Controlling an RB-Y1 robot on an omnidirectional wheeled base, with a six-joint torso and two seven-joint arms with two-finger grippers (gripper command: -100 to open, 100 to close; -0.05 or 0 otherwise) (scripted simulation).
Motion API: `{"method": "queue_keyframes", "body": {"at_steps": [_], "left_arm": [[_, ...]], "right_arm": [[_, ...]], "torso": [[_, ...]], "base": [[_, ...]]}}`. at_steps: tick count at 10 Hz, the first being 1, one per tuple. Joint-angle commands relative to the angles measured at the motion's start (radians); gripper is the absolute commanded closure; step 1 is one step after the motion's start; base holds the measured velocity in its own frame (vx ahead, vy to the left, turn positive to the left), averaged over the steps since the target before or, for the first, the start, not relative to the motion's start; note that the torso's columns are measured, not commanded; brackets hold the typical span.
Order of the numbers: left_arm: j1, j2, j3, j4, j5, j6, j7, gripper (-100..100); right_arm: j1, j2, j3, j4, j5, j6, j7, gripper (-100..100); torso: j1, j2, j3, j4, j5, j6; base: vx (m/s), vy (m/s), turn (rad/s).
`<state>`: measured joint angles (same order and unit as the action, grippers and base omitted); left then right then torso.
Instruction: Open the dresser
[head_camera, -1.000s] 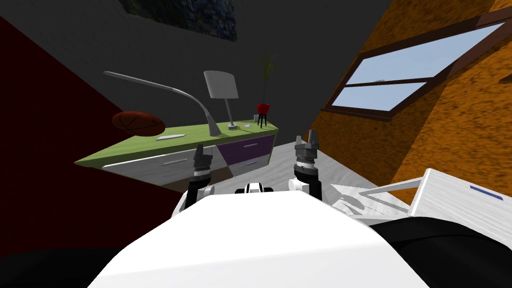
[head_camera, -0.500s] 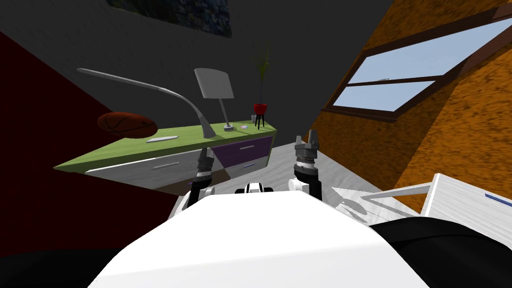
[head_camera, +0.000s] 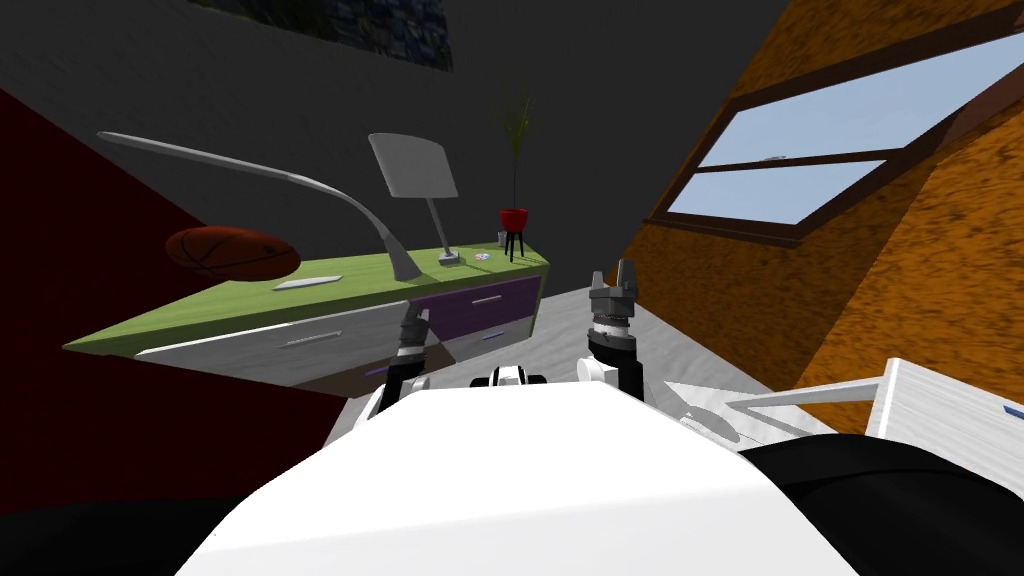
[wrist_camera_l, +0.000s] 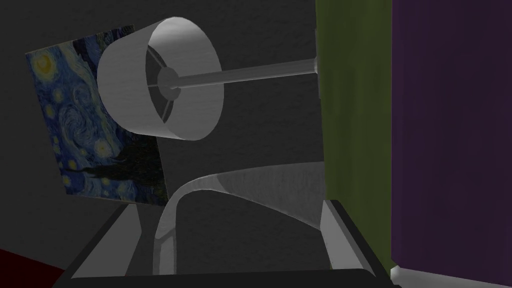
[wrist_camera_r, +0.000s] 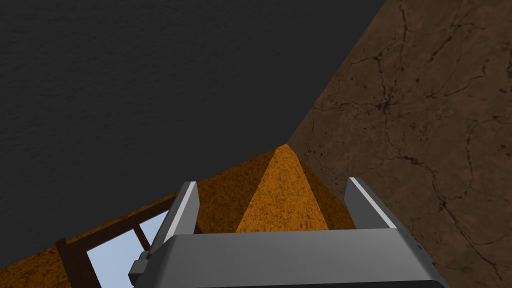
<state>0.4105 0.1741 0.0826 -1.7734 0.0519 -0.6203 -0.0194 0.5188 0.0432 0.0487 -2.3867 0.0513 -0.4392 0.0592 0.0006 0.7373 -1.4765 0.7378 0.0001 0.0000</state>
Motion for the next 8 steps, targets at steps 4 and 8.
{"method": "queue_keyframes", "body": {"at_steps": [4,8], "left_arm": [[-0.020,-0.007,0.010,0.117,0.003,0.005,-0.002,-100],[-0.034,-0.020,0.017,0.201,0.005,0.008,-0.004,-100]], "right_arm": [[0.000,0.000,0.000,0.000,0.000,0.000,0.000,0],[0.000,0.000,0.000,0.000,0.000,0.000,0.000,0]], "torso": [[0.000,0.003,0.002,0.001,0.000,0.000],[0.000,0.000,0.000,0.000,0.000,0.000]], "base": [[0.078,-0.086,0.011],[0.073,-0.088,0.011]]}}
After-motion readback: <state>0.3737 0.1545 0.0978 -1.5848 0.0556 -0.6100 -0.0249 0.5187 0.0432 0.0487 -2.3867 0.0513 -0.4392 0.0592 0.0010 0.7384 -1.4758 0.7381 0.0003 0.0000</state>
